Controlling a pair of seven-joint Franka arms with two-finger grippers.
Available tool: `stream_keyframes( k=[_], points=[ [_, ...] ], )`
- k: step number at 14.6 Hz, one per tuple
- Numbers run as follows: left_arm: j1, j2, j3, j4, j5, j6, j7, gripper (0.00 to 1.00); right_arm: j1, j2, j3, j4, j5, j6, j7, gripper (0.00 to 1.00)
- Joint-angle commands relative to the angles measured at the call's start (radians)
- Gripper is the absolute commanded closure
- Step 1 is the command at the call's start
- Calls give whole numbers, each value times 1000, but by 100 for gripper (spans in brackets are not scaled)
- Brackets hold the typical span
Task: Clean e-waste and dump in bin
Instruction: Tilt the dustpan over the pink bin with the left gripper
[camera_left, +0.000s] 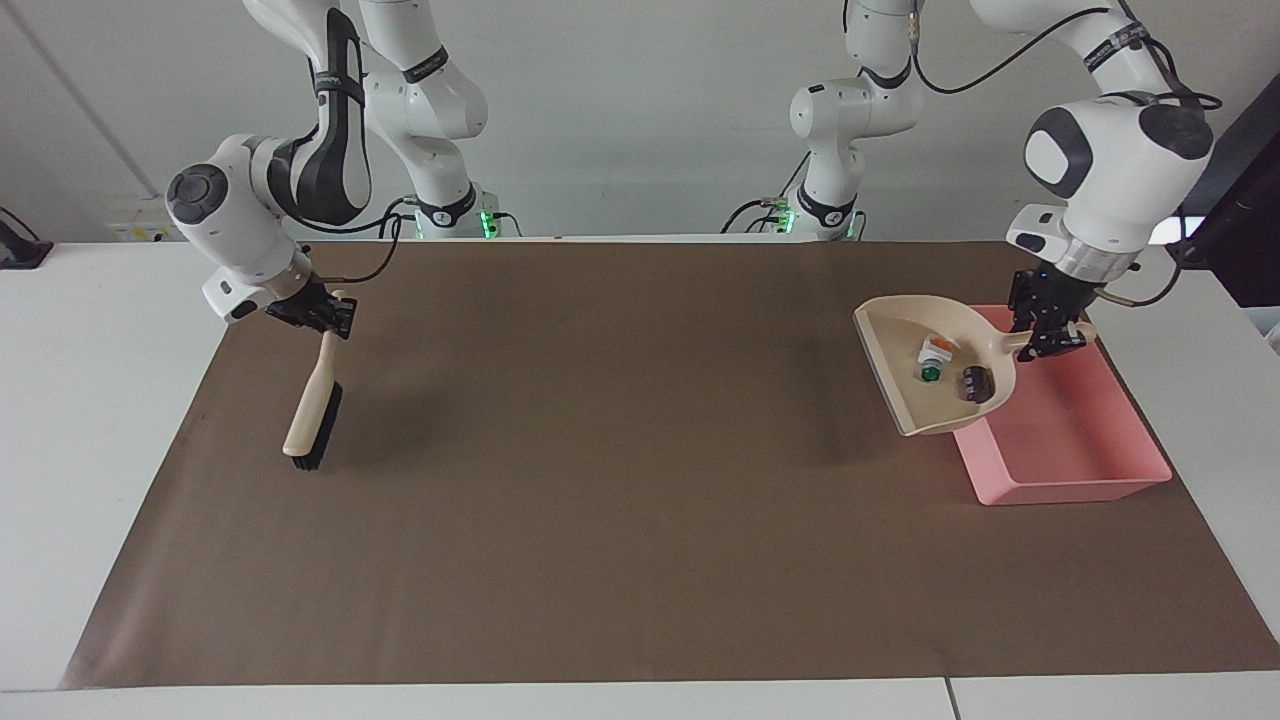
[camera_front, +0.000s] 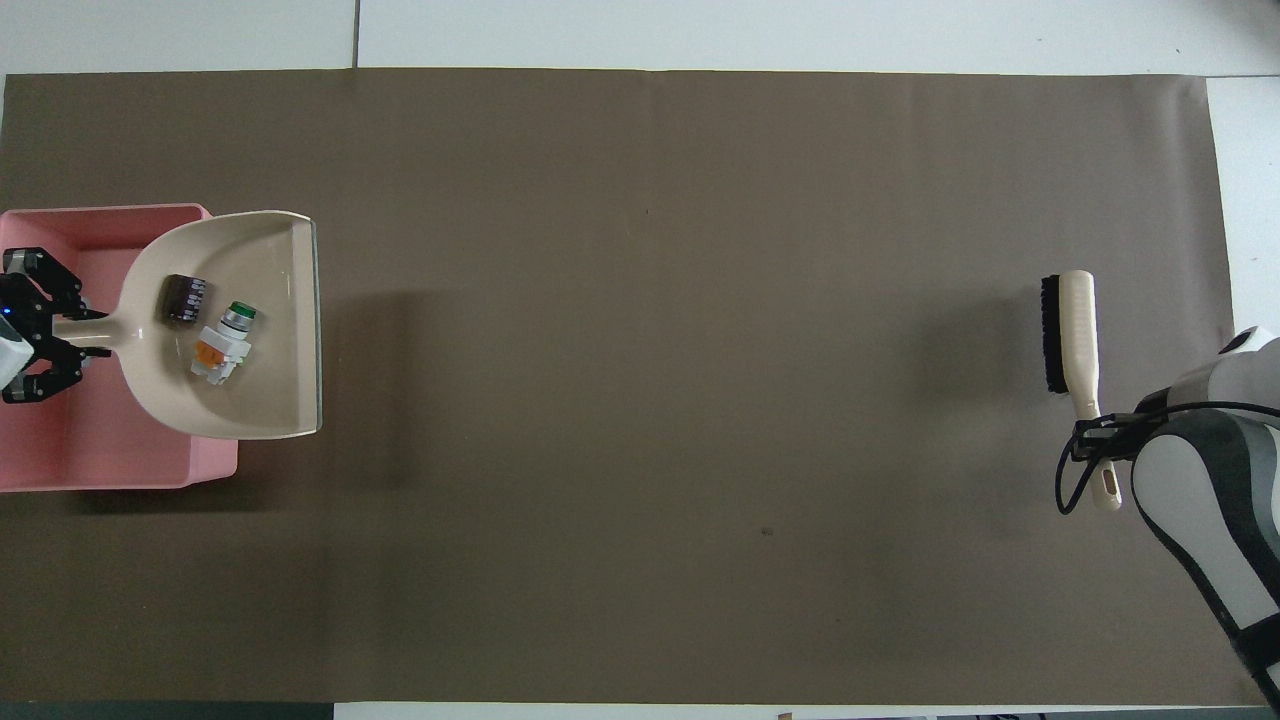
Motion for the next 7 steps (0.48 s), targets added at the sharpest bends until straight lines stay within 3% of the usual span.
stream_keyframes(
  k=[1,4,7],
  points=[
    [99,103,-9,196,-27,-85,55,100,-43,-8,11,-36,-12,47,-68,98],
    [180,166,-6,280,-11,-82,78,100,-50,-1,11,-50,-12,74,-71,95],
    [245,252,-6,373,-10,-71,241,100,-50,-1,11,-61,-12,87,-71,91]
  ],
)
